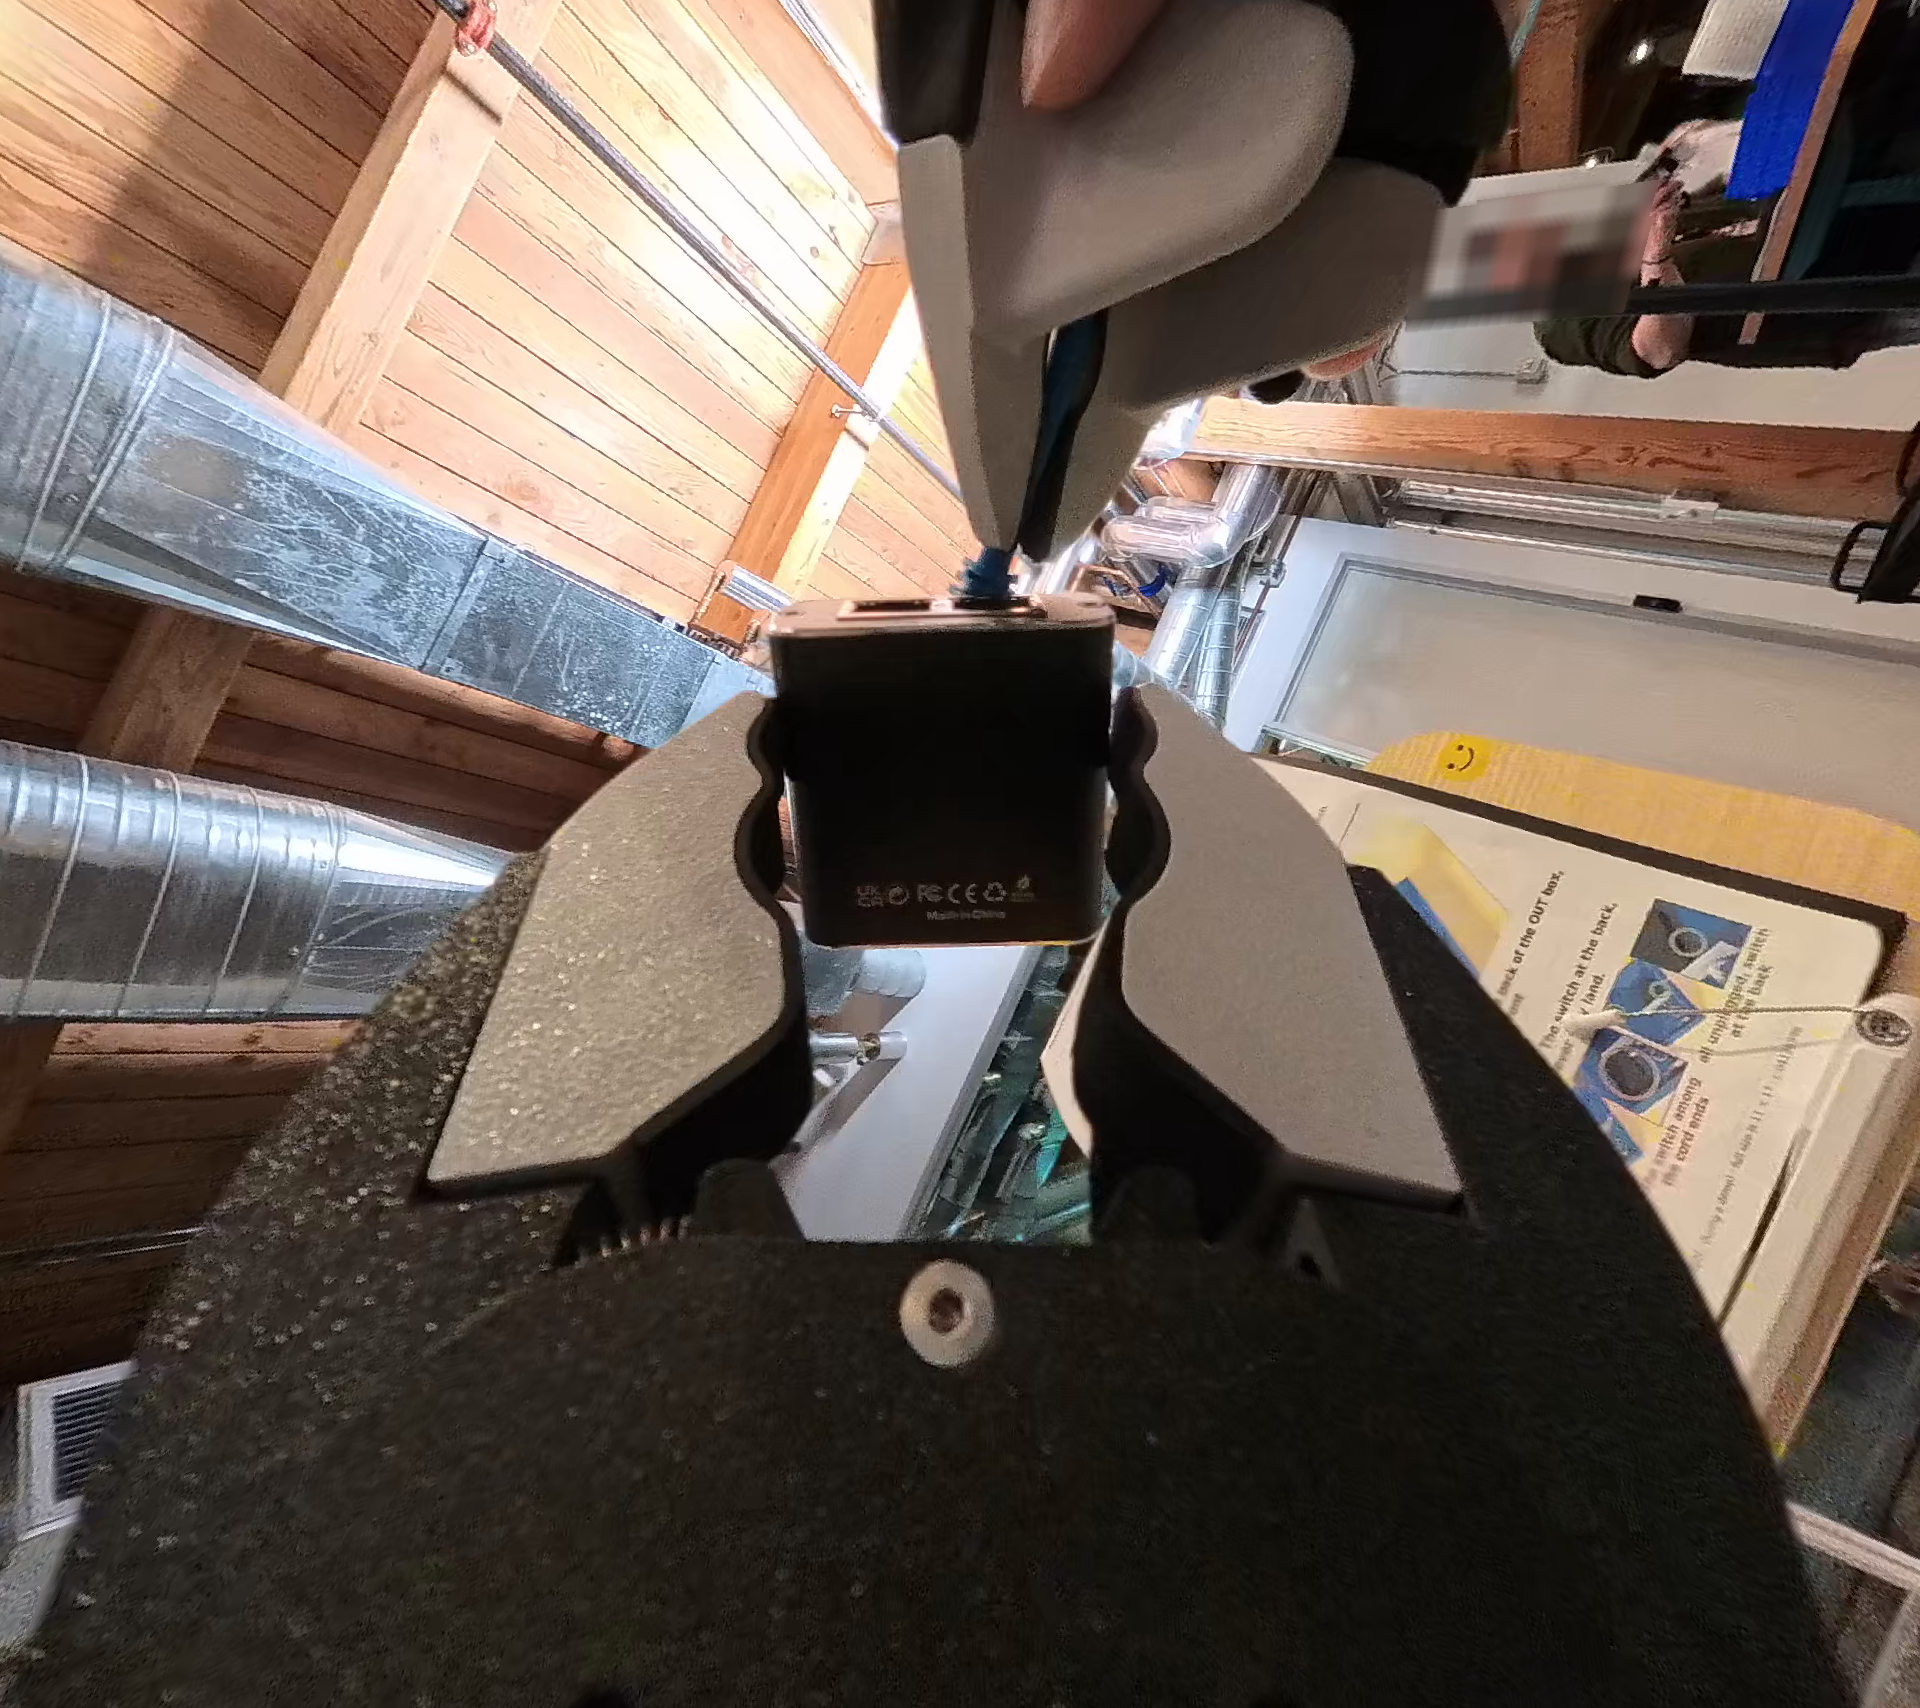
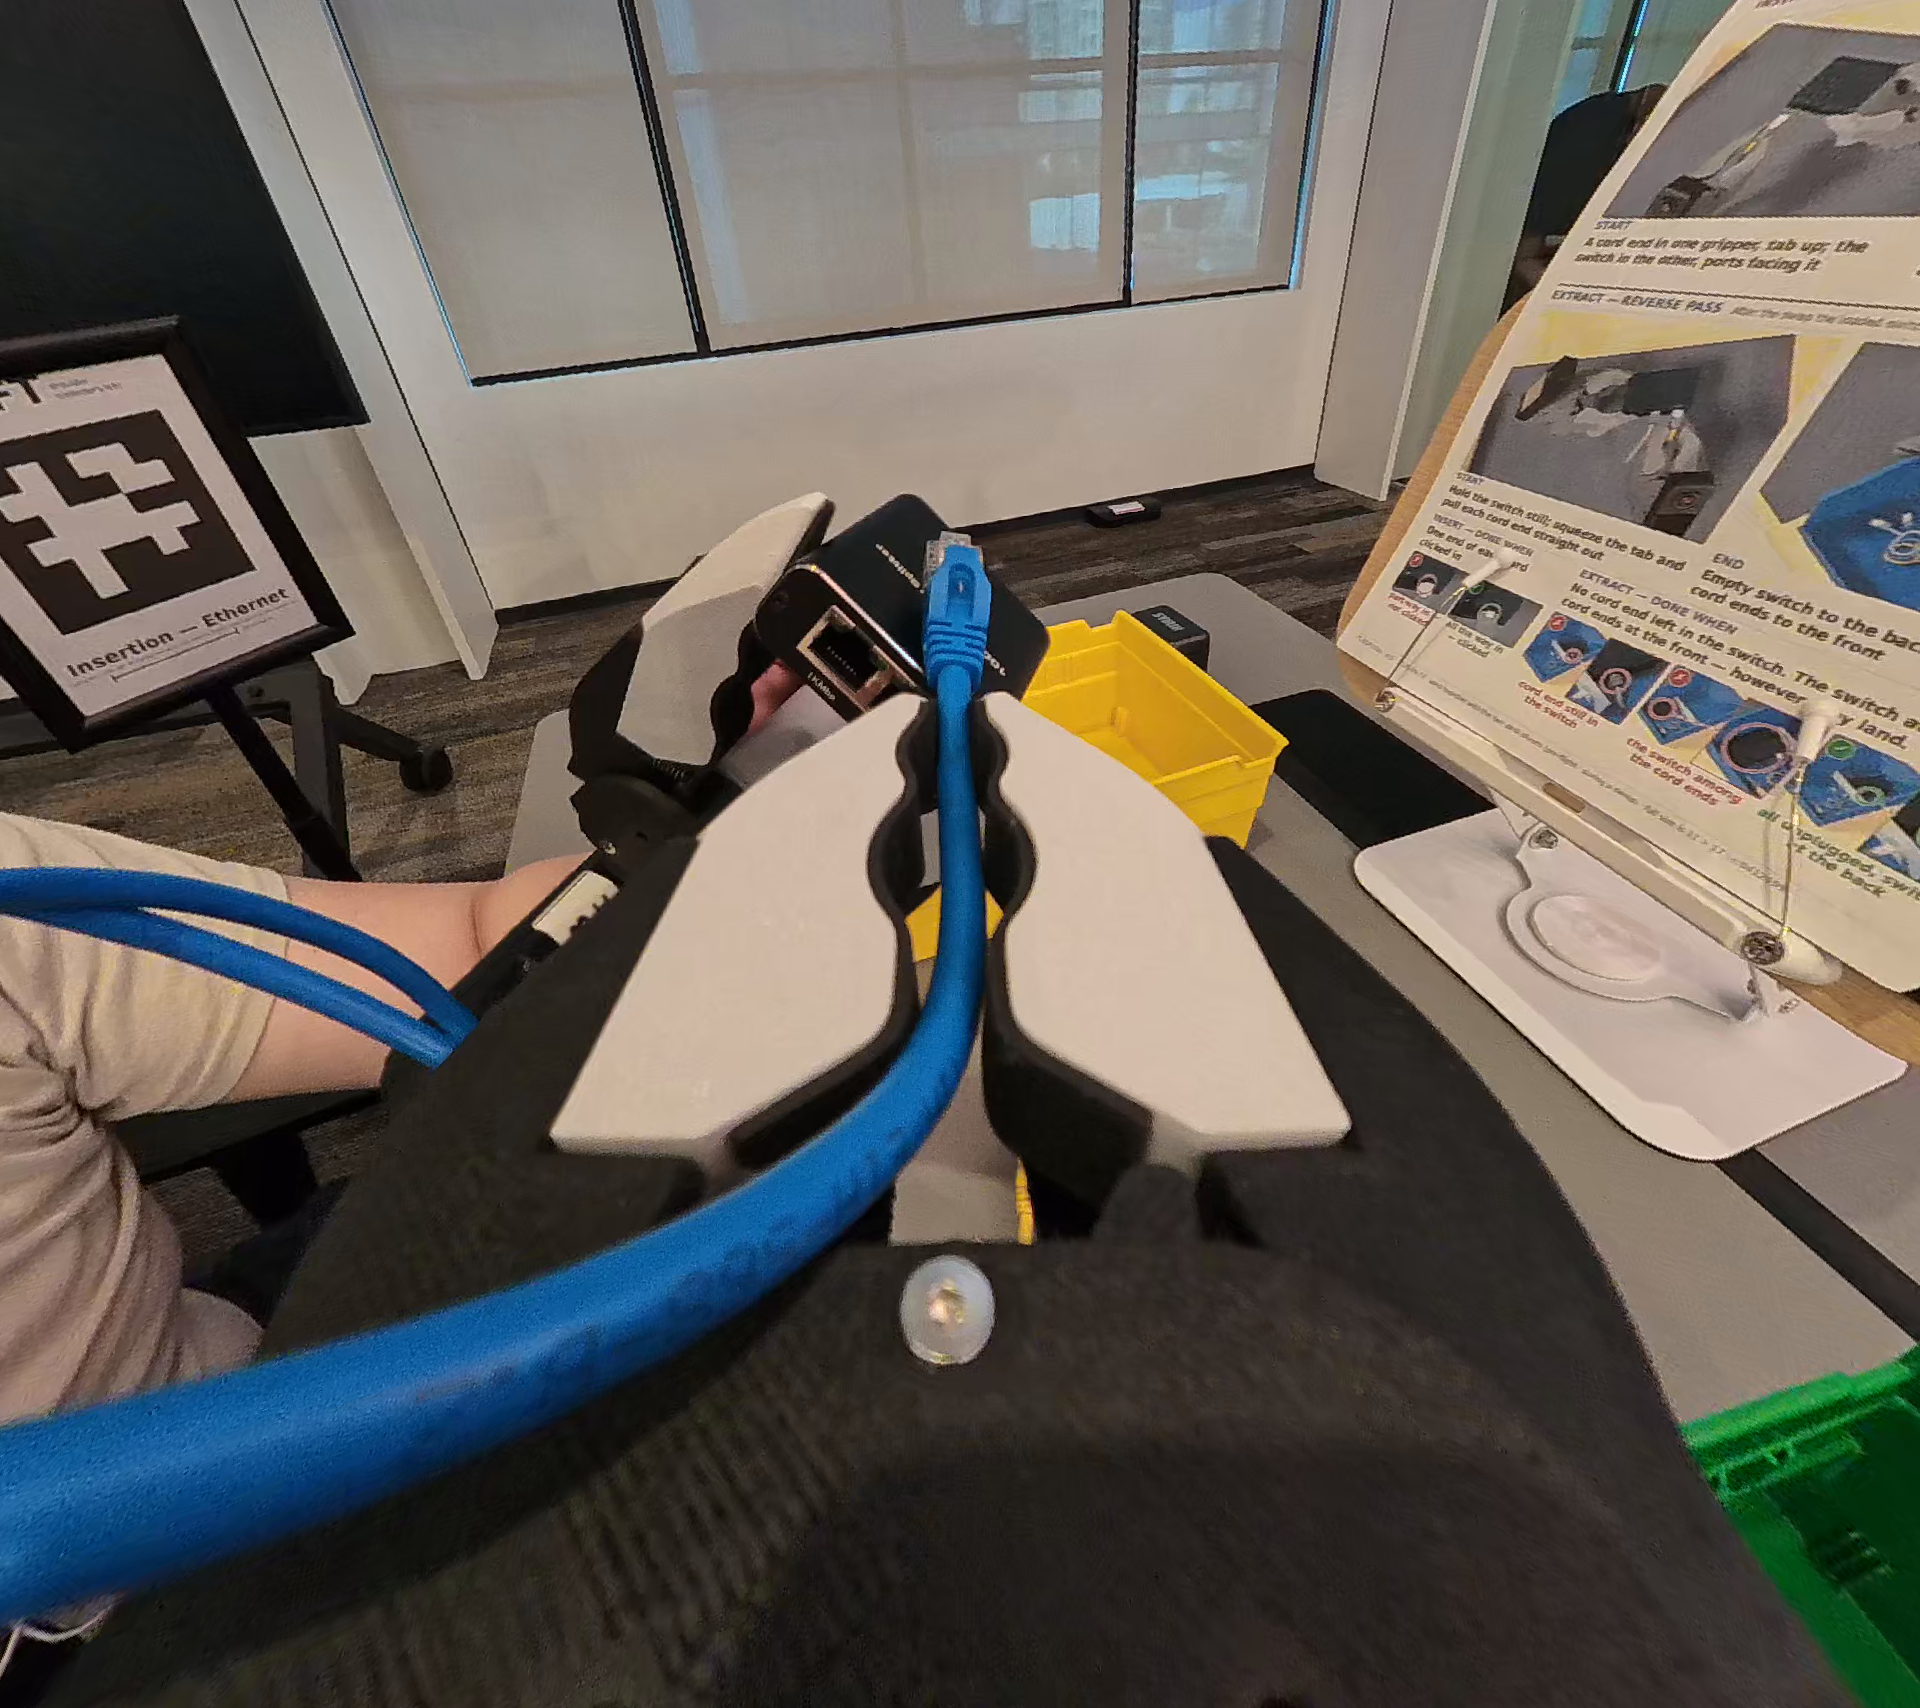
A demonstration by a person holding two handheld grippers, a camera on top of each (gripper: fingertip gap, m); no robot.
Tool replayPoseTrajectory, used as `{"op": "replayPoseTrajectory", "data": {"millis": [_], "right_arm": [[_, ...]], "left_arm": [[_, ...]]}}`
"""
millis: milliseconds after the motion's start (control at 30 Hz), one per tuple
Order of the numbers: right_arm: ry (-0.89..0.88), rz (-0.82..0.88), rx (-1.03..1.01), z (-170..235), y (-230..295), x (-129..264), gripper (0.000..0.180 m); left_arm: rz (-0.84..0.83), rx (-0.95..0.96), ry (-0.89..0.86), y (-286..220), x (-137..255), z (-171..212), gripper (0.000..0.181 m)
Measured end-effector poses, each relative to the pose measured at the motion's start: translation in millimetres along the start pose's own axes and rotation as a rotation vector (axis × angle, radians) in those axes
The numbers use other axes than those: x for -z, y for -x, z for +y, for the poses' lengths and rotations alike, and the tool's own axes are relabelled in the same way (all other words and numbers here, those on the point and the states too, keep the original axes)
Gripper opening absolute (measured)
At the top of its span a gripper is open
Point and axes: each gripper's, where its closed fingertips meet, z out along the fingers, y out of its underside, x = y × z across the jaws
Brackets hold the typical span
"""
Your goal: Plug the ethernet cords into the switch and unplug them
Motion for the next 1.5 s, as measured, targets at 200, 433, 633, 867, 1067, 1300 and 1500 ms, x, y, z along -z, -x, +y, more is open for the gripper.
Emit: {"op": "replayPoseTrajectory", "data": {"millis": [200,433,633,867,1067,1300,1500], "right_arm": [[0.009,0.001,0.034,0.6,1.9,0.8,0.006],[0.025,0.021,0.074,2.3,1.6,0.2,0.006],[0.002,0.038,0.101,-2.6,2.0,0.1,0.006],[-0.223,0.12,0.103,-44.6,14.1,17.4,0.006],[-0.088,-0.069,-0.088,-22.7,39.7,-7.5,0.006],[-0.061,-0.097,-0.141,-15.3,38.5,-15.6,0.006],[-0.052,-0.066,-0.157,-14.0,28.9,-9.5,0.006]], "left_arm": [[0.007,0.034,-0.016,1.0,0.4,-3.3,0.06],[0.016,0.066,-0.01,-0.2,-0.2,-2.7,0.06],[-0.002,0.044,0.001,3.7,0.0,-1.2,0.06],[-0.119,-0.062,0.031,36.9,2.6,18.0,0.06],[-0.204,-0.144,0.046,68.3,8.7,32.1,0.06],[-0.189,-0.199,0.043,60.9,8.1,36.4,0.06],[-0.181,-0.212,0.028,56.3,7.5,33.1,0.06]]}}
